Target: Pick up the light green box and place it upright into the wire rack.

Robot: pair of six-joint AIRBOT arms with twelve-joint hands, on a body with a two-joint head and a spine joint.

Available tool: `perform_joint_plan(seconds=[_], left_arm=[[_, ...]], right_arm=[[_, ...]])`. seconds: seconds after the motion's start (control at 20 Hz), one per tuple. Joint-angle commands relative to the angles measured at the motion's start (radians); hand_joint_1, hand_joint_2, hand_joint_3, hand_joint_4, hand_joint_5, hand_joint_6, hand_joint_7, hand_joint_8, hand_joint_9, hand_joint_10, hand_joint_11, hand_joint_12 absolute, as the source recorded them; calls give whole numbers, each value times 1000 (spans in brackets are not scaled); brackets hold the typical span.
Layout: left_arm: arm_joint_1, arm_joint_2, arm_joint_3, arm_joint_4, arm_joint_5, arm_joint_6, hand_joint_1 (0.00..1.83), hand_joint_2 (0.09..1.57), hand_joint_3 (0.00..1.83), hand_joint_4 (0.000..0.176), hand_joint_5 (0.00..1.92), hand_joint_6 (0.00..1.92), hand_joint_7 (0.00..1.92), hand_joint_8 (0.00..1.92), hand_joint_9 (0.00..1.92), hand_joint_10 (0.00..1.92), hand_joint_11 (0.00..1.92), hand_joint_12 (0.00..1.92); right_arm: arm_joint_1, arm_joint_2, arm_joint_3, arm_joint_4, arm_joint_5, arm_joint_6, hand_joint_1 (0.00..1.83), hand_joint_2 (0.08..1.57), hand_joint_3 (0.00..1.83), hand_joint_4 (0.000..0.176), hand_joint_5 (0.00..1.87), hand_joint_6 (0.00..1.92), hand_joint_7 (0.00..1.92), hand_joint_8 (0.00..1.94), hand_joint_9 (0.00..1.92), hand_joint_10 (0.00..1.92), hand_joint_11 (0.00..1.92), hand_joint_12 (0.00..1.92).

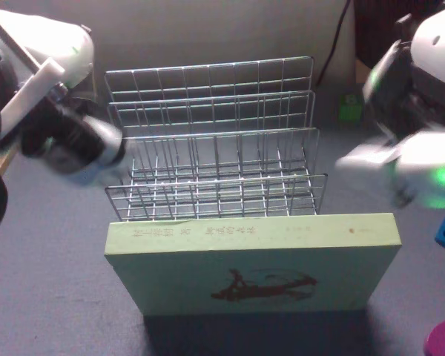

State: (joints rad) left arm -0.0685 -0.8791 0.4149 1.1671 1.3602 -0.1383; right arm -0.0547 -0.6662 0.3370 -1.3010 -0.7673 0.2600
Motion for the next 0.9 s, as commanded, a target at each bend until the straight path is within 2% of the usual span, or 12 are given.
perform_joint_plan(seconds=[0.0, 0.25, 0.4, 0.6, 0.7, 0.85], left_arm=[[-6, 1, -2, 105, -3, 1, 109, 1154, 18, 83, 280, 10, 245, 5, 228, 16, 0, 786], [8, 10, 2, 114, -19, 11, 110, 1156, 13, 81, 281, 7, 240, 2, 230, 12, 0, 786], [24, 47, 10, 134, -48, 23, 109, 1158, 11, 81, 276, 4, 241, 2, 230, 10, 0, 785], [44, 104, 32, 154, -120, 57, 111, 1158, 8, 81, 277, 4, 232, 0, 224, 5, 0, 784], [48, 116, 57, 155, -169, 104, 111, 1159, 7, 80, 277, 3, 233, 1, 225, 5, 0, 783], [47, 121, 80, 155, -206, 181, 110, 1160, 6, 81, 277, 2, 236, 2, 231, 7, 0, 781]], right_arm=[[8, 0, -4, -75, 19, 2, 196, 994, 24, 96, 207, 5, 195, 1, 174, 10, 0, 771], [6, 0, -4, -75, 14, -1, 195, 1002, 10, 96, 211, 2, 198, 0, 168, 1, 0, 771], [14, -13, -3, -75, 16, -13, 196, 1005, 10, 96, 210, 1, 196, 0, 163, 0, 0, 773], [28, -85, 18, -62, 3, -5, 359, 979, 0, 96, 212, 1, 196, 0, 175, 3, 0, 802], [49, -136, 44, -4, -27, -28, 470, 940, 0, 92, 220, 4, 195, 0, 174, 2, 0, 796], [57, -200, 71, 64, -48, -41, 522, 936, 0, 92, 203, 0, 176, 0, 149, 0, 0, 687]])
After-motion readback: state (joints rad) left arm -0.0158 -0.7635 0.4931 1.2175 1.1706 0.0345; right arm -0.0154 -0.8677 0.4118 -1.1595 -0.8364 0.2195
